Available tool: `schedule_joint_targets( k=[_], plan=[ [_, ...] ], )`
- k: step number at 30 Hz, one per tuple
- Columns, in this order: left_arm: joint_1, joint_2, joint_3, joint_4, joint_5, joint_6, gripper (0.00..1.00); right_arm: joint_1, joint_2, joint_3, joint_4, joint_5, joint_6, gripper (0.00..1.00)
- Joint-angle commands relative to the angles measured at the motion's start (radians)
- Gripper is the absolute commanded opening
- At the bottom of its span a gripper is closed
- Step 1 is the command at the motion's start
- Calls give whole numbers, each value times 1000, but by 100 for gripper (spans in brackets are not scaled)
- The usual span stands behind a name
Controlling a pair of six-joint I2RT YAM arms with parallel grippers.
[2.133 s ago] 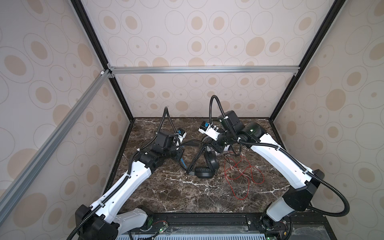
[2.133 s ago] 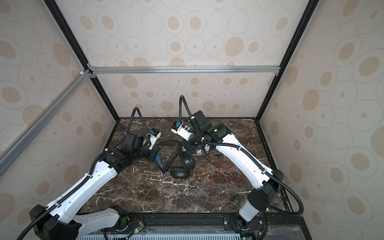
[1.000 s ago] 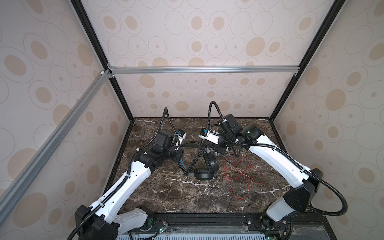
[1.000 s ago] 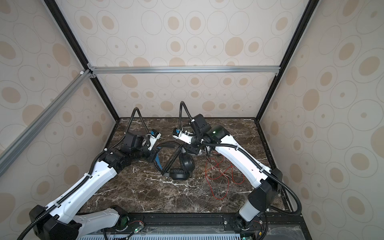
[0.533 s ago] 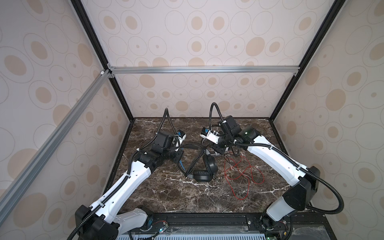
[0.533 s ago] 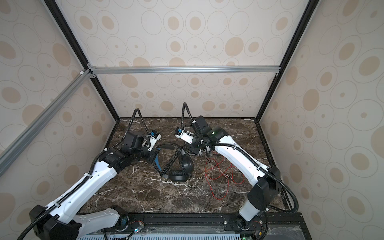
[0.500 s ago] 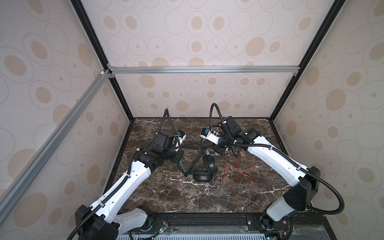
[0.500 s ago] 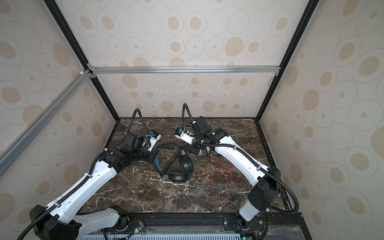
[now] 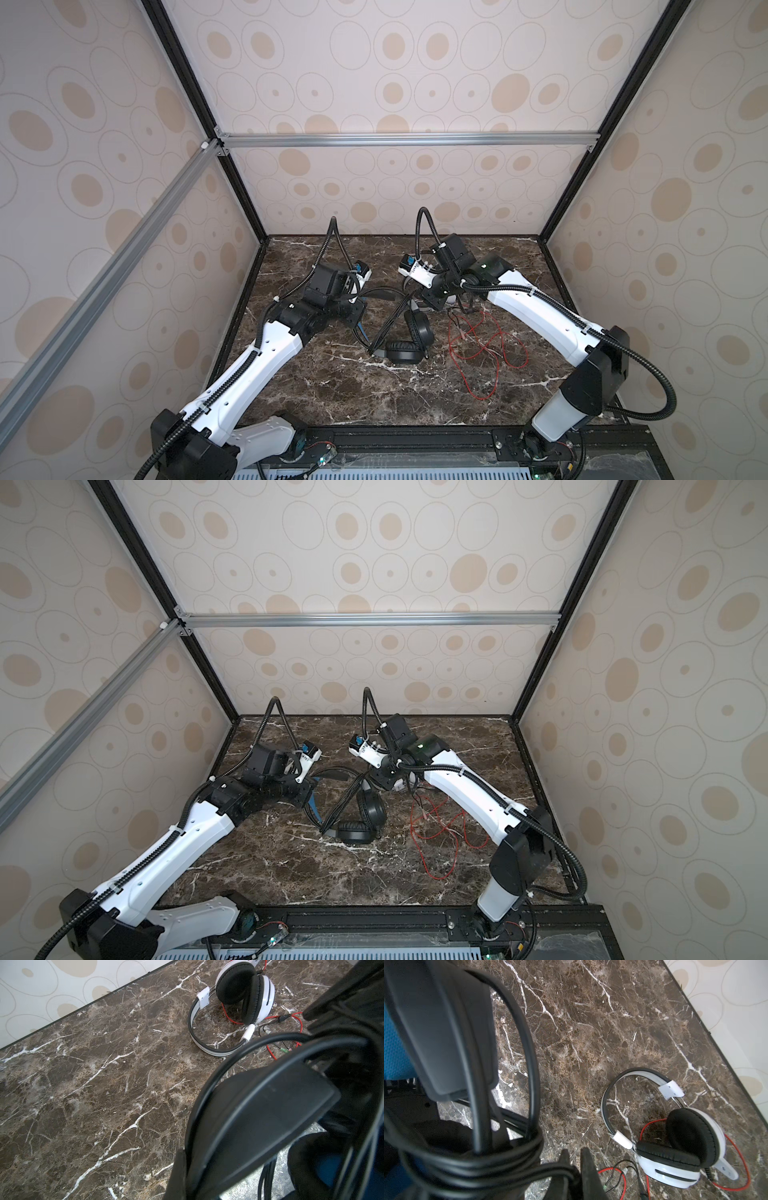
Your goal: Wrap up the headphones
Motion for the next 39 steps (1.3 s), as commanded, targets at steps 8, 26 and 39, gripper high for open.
schedule_joint_targets(
  k=[8, 26, 39],
  plan=[
    [-8, -16, 88, 12, 117, 22, 0, -41, 39, -6, -13, 80, 30, 11],
    [-10, -11, 90, 7, 102, 25, 0, -42, -55, -114, 80, -6, 3, 23],
    [-9, -18, 65, 14, 78, 4, 0, -92, -111, -185, 120, -48, 80, 50]
  ],
)
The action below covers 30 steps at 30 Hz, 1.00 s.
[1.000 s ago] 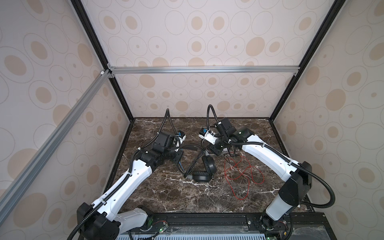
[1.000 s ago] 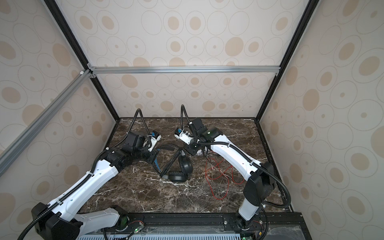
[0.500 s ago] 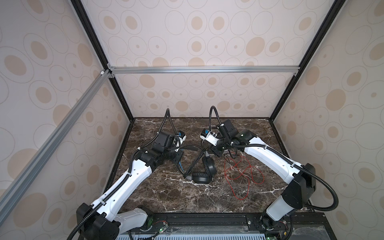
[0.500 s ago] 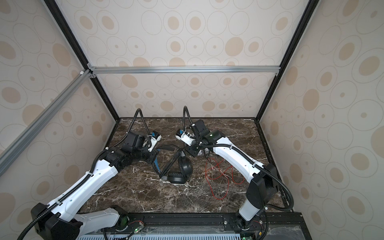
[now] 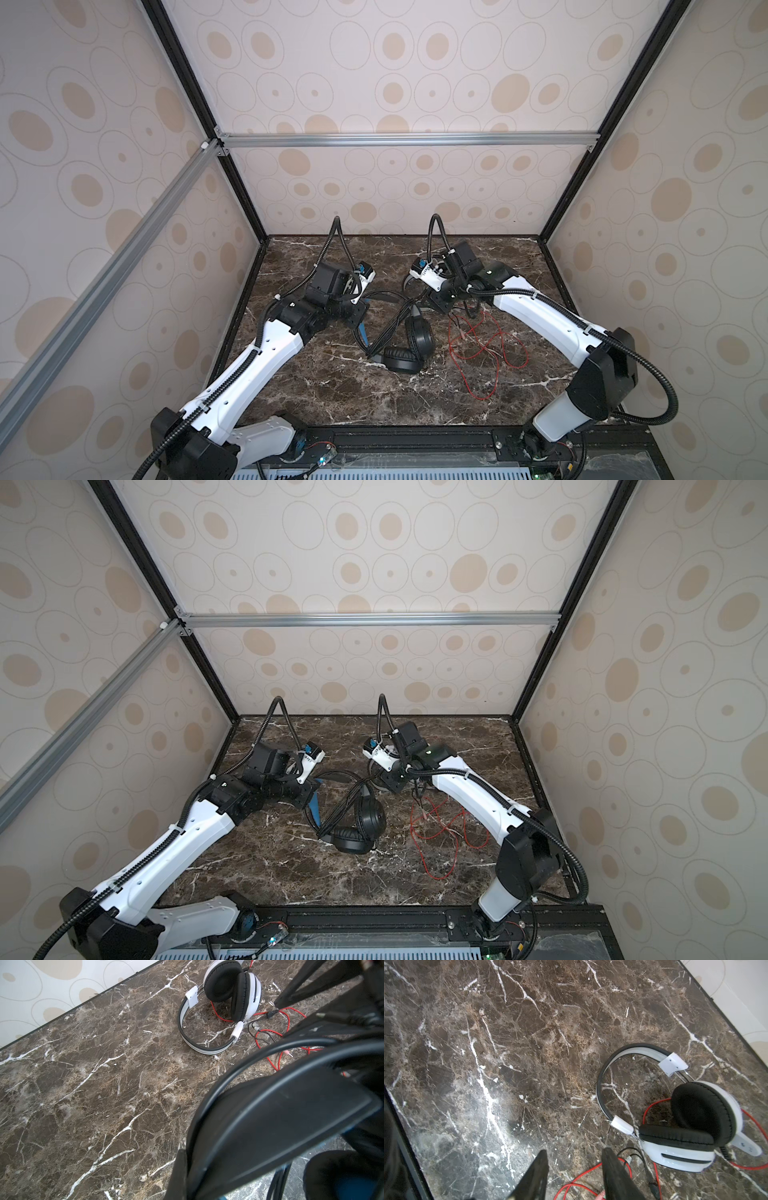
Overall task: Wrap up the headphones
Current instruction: 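Release the cable bundle and raise the right gripper away from the black headphones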
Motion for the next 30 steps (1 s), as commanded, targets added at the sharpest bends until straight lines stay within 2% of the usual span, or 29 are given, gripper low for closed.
schedule_joint_targets(
  k=[1, 8, 13, 16, 22, 30],
  plan=[
    [-4, -28, 38, 36, 33, -9, 0, -28, -52, -24, 13, -28, 40, 54],
    [-3, -15, 14, 15, 6, -46, 0, -86, -132, -124, 48, -15, 78, 73],
    [2, 2, -5, 1, -32, -100, 0, -127, -163, -158, 57, 113, 115, 78],
    [17, 20, -16, -1, -39, -149, 0, -135, -167, -143, 57, 140, 118, 100],
    [120, 102, 30, -28, -33, -252, 0, -135, -153, -72, 26, 156, 116, 100],
    [235, 205, 40, 71, 41, -323, 0, -135, -172, -59, 11, 164, 166, 100]
  ],
)
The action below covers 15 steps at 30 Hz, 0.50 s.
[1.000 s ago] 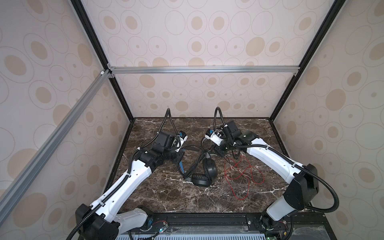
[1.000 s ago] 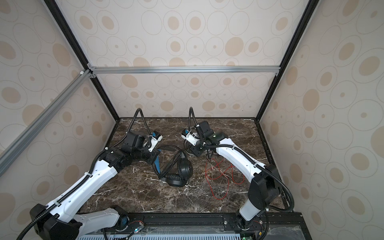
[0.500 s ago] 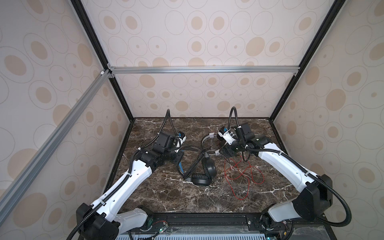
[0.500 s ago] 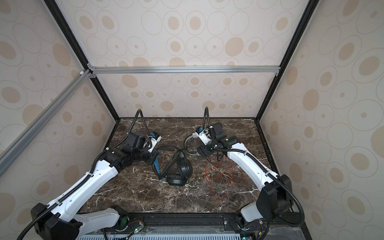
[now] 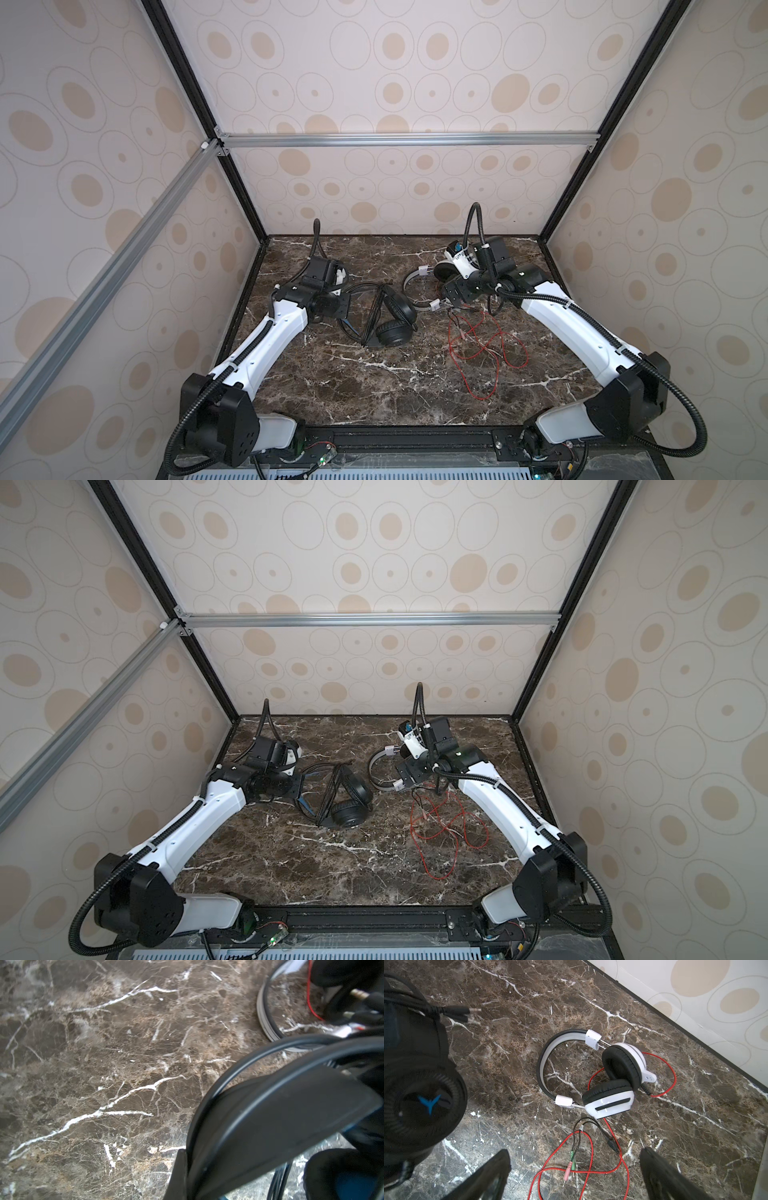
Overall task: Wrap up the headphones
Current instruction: 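Release the cable bundle and raise the right gripper away from the black headphones, then set the wrapped black headphones down farther from the robot and open the left gripper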
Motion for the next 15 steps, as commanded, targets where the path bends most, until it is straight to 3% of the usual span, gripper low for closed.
schedule_joint_targets(
  k=[1, 15],
  plan=[
    [39, 46, 68, 89, 82, -74, 0, 0, -33, 9, -24, -1, 39, 100],
    [233, 290, 214, 206, 194, -119, 0, 0, -108, -47, -4, -71, 157, 100]
  ],
)
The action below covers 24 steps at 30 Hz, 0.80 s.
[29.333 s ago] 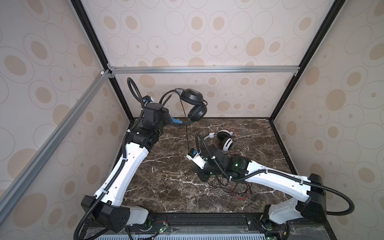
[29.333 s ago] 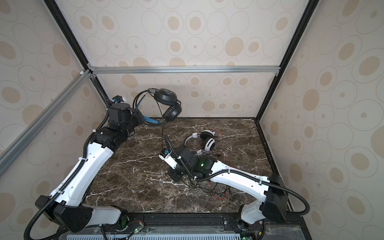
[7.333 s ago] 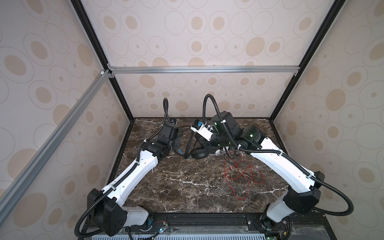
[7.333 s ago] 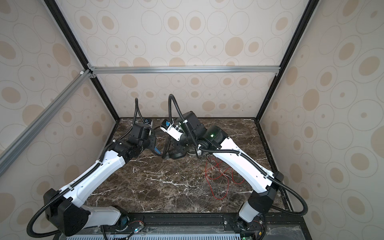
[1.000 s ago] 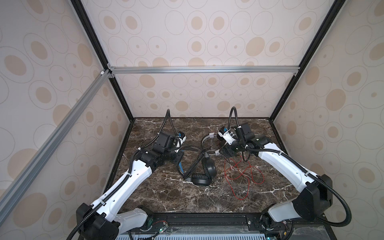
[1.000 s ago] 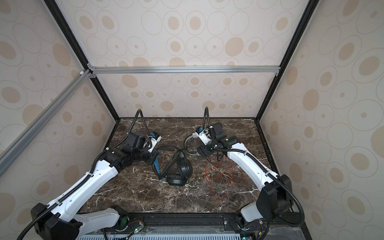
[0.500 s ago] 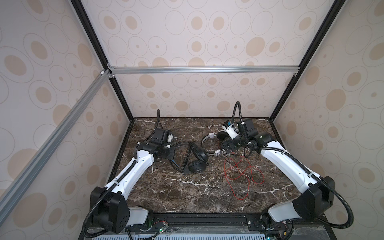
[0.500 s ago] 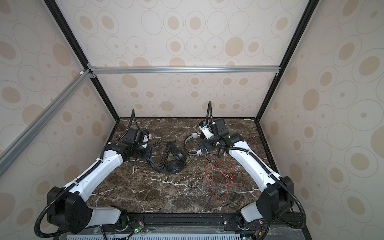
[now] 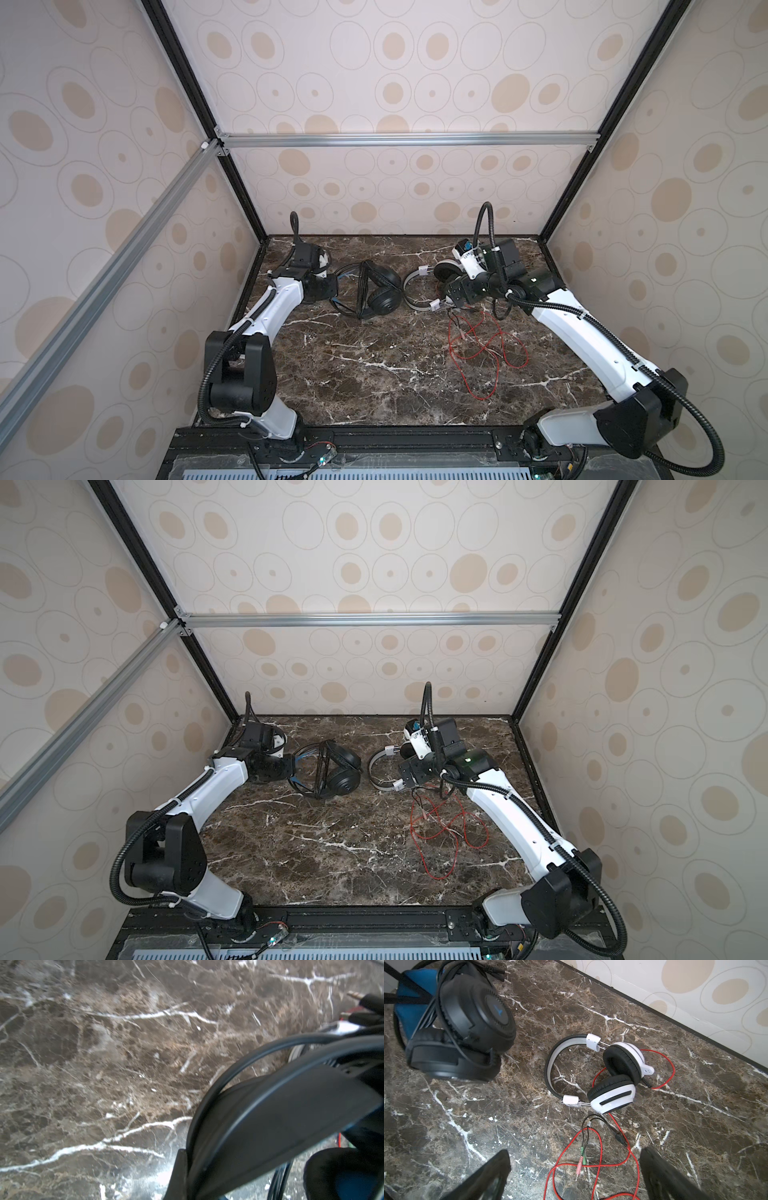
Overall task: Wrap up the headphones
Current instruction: 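Set the wrapped black headphones down farther from the robot and open the left gripper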
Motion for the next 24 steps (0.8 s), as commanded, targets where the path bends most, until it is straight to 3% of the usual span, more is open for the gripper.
schedule_joint_targets(
  k=[1, 12, 24],
  plan=[
    [26, 52, 99, 81, 75, -35, 0, 1, -25, -24, 4, -44, 55, 100],
    [83, 332, 307, 43, 87, -22, 0, 0, -64, -37, 0, -72, 76, 100],
    [97, 456, 373, 46, 94, -37, 0, 1, -45, -30, 7, -67, 96, 100]
  ],
)
